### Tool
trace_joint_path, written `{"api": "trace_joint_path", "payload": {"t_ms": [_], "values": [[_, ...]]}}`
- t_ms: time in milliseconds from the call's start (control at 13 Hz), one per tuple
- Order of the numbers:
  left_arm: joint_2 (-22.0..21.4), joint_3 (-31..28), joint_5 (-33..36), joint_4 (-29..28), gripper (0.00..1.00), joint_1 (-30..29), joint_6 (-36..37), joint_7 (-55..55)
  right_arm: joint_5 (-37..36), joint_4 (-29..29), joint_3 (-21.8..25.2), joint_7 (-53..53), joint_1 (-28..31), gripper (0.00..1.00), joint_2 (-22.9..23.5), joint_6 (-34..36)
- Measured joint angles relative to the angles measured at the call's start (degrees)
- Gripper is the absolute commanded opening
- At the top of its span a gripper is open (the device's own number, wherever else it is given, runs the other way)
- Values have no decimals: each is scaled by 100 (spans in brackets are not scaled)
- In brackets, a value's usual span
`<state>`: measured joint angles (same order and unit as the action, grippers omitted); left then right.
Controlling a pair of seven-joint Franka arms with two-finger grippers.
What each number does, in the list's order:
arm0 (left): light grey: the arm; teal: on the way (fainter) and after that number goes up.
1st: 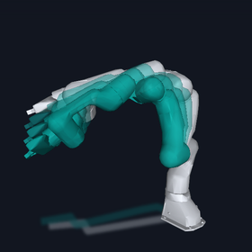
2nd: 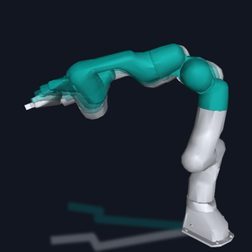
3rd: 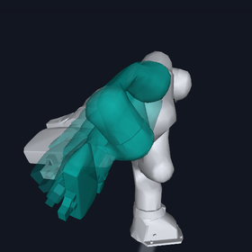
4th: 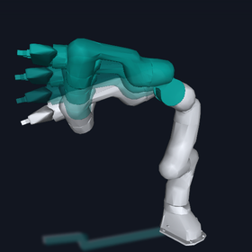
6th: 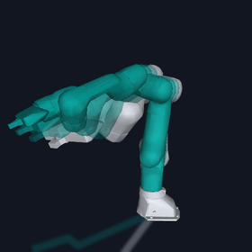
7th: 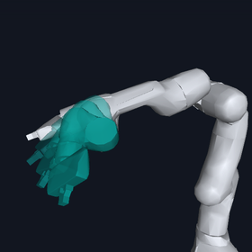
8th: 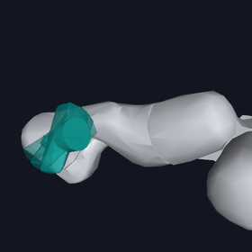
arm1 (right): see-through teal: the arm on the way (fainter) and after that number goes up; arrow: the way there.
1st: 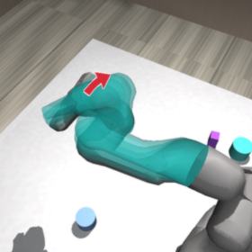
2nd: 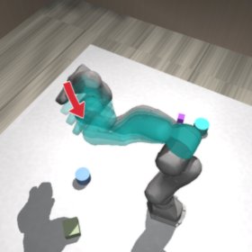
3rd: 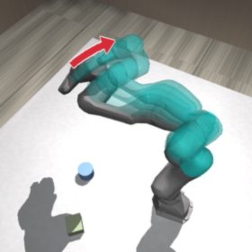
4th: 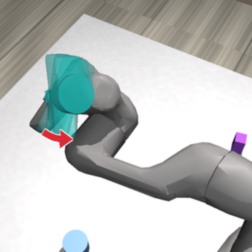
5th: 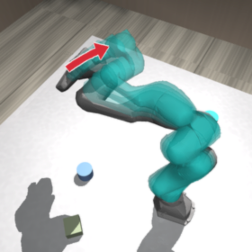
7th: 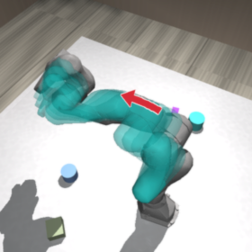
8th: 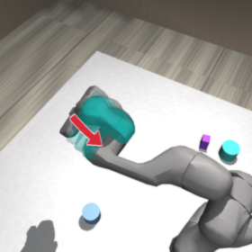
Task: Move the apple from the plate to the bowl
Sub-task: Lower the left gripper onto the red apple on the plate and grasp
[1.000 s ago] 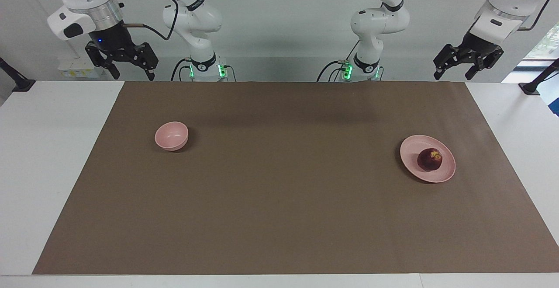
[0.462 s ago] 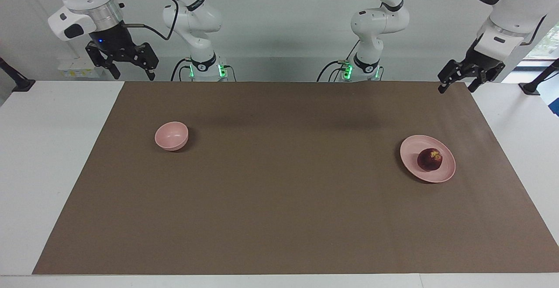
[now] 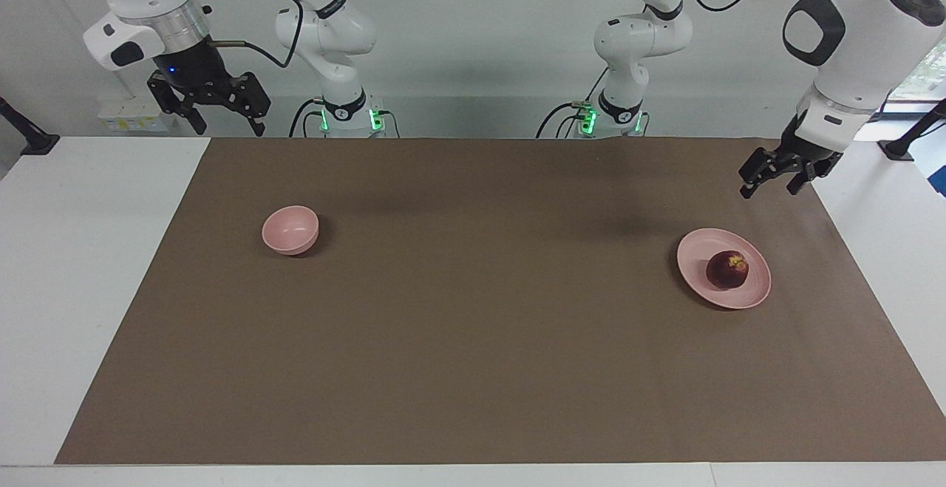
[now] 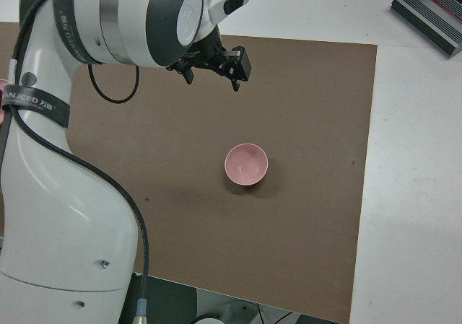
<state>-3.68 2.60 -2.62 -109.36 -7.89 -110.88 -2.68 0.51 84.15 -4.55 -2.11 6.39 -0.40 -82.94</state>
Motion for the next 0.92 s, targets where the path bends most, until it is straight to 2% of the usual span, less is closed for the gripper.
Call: {"api": "trace_joint_path", "payload": {"t_ms": [154,308,615,923], "values": [[176,1,-1,-344,100,-3,-690,1,3,0,0,0,0,100,0,1],[488,-2,-1,-455,100,-47,-1118,1,5,0,0,0,0,100,0,1],[1107,-6,-2,-479,100,-98,-1500,6,6,0,0,0,0,100,0,1],[1407,2,-3,-617,100,-98,-1881,24,10,0,0,0,0,100,0,1]]}}
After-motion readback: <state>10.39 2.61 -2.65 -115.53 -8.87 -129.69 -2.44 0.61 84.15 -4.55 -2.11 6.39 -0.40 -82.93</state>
